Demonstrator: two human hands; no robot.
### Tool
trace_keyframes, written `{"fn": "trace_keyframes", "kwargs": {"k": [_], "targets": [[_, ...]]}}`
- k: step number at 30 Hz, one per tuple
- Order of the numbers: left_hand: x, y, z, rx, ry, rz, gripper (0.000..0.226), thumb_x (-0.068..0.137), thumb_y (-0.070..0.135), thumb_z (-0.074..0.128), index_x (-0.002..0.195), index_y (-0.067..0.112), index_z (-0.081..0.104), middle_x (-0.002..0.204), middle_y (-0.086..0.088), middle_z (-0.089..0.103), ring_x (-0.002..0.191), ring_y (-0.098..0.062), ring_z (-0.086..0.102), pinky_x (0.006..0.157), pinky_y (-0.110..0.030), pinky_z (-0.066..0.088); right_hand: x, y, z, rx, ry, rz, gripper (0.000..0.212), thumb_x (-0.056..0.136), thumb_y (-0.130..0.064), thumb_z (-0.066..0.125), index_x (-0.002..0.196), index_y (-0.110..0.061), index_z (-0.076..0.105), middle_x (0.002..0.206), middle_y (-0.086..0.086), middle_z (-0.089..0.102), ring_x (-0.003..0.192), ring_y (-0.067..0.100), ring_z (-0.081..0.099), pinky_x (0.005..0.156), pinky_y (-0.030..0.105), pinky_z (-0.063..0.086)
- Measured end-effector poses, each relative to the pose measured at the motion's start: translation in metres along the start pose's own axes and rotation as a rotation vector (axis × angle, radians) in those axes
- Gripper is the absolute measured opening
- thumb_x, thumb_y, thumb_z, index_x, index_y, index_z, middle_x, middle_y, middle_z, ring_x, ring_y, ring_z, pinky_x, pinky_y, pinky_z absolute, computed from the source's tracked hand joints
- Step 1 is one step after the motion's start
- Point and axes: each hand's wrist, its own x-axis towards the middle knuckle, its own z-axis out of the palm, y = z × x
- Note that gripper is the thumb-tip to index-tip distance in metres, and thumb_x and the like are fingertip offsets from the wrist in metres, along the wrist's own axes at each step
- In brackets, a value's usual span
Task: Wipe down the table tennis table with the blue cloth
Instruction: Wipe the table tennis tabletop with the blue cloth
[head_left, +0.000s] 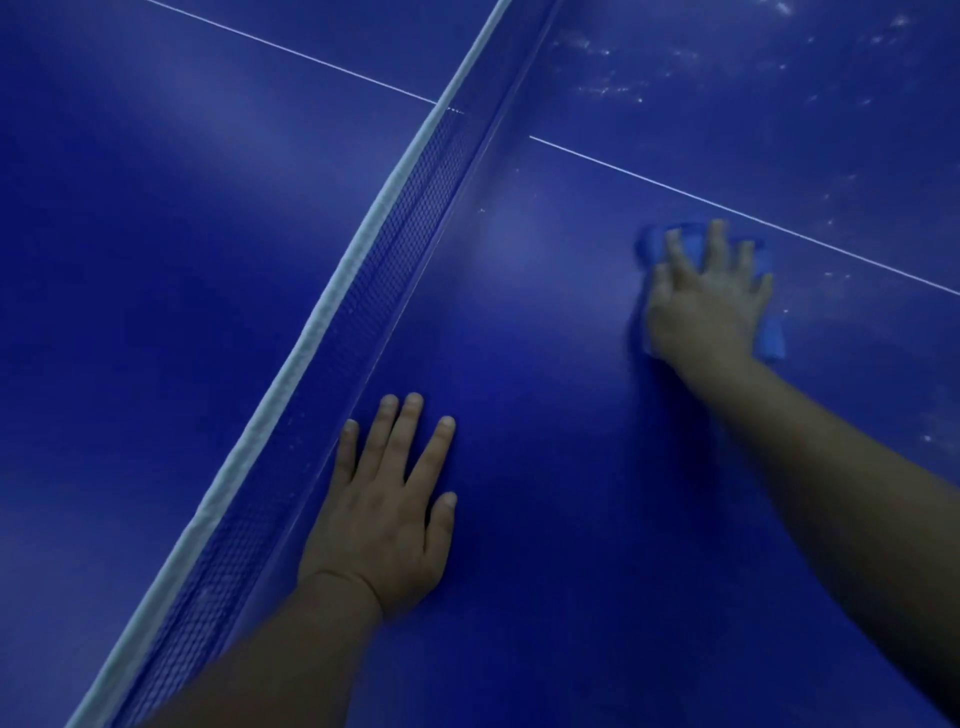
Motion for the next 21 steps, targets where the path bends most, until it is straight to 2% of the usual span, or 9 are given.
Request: {"fn": "trace_keyframes", "kwargs": {"k": [4, 6, 12, 14, 16, 18, 19, 21], "targets": [[0.0, -0.001, -0.001, -0.001, 0.0, 0.015, 0.064, 0.098, 0.045, 0.027, 0.157, 0.021, 0.02, 0.165, -0.01, 0.01, 0.153, -0.026, 0.001, 0.118, -0.054, 0.008, -0.083, -0.069, 0.012, -0.049, -0.047, -0.736, 0.051, 0.098, -0.044, 0.035, 0.147, -0.034, 0.046, 0.162, 0.007, 0.03, 0.147, 0.04, 0.027, 0.115, 0.063, 0.022], [0.001, -0.001, -0.001, -0.006, 0.006, 0.019, 0.064, 0.098, 0.045, 0.028, 0.157, 0.02, 0.019, 0.165, -0.012, 0.011, 0.153, -0.027, 0.003, 0.118, -0.055, 0.009, -0.102, -0.084, 0.016, -0.024, -0.063, -0.882, 0.05, 0.1, -0.047, 0.033, 0.148, -0.036, 0.045, 0.162, 0.004, 0.03, 0.148, 0.038, 0.026, 0.117, 0.062, 0.02], [0.002, -0.002, 0.0, -0.004, -0.016, 0.01, 0.065, 0.097, 0.044, 0.03, 0.156, 0.02, 0.023, 0.165, -0.012, 0.013, 0.153, -0.028, 0.004, 0.117, -0.056, 0.01, -0.07, -0.139, 0.021, -0.061, -0.096, -0.952, 0.048, 0.102, -0.047, 0.035, 0.149, -0.039, 0.041, 0.163, 0.002, 0.027, 0.149, 0.035, 0.024, 0.117, 0.059, 0.018], [0.002, -0.002, -0.001, -0.001, -0.027, 0.001, 0.065, 0.096, 0.044, 0.03, 0.156, 0.022, 0.022, 0.165, -0.011, 0.011, 0.153, -0.027, 0.003, 0.117, -0.055, 0.009, -0.021, -0.147, 0.019, -0.086, -0.075, -0.849, 0.048, 0.102, -0.046, 0.032, 0.149, -0.039, 0.041, 0.164, 0.002, 0.025, 0.15, 0.035, 0.02, 0.116, 0.058, 0.018], [0.002, -0.002, -0.002, 0.005, -0.037, -0.001, 0.065, 0.096, 0.044, 0.03, 0.157, 0.022, 0.02, 0.165, -0.01, 0.009, 0.153, -0.027, 0.002, 0.118, -0.055, 0.008, 0.027, -0.143, 0.013, -0.105, -0.049, -0.648, 0.05, 0.104, -0.047, 0.026, 0.153, -0.039, 0.033, 0.167, 0.001, 0.014, 0.152, 0.036, 0.01, 0.117, 0.06, 0.013], [0.002, -0.002, -0.002, 0.009, -0.046, -0.002, 0.065, 0.096, 0.044, 0.03, 0.157, 0.022, 0.02, 0.165, -0.01, 0.009, 0.153, -0.027, 0.002, 0.117, -0.056, 0.009, 0.04, -0.137, 0.012, -0.123, -0.047, -0.548, 0.052, 0.104, -0.046, 0.021, 0.155, -0.036, 0.028, 0.168, 0.0, 0.005, 0.152, 0.038, 0.0, 0.118, 0.062, 0.008], [0.002, -0.002, -0.003, 0.007, -0.047, -0.001, 0.065, 0.096, 0.044, 0.03, 0.156, 0.022, 0.021, 0.165, -0.011, 0.01, 0.153, -0.027, 0.003, 0.117, -0.056, 0.01, 0.03, -0.136, 0.014, -0.129, -0.026, -0.579, 0.053, 0.104, -0.045, 0.022, 0.154, -0.034, 0.03, 0.168, 0.0, 0.007, 0.152, 0.038, 0.002, 0.118, 0.062, 0.009], [0.002, -0.003, -0.003, -0.003, -0.043, 0.003, 0.064, 0.096, 0.044, 0.031, 0.156, 0.021, 0.023, 0.165, -0.011, 0.012, 0.153, -0.028, 0.006, 0.115, -0.056, 0.012, -0.01, -0.133, 0.02, -0.121, -0.004, -0.765, 0.053, 0.102, -0.043, 0.025, 0.151, -0.029, 0.039, 0.165, 0.0, 0.021, 0.151, 0.037, 0.016, 0.117, 0.061, 0.017]]}}
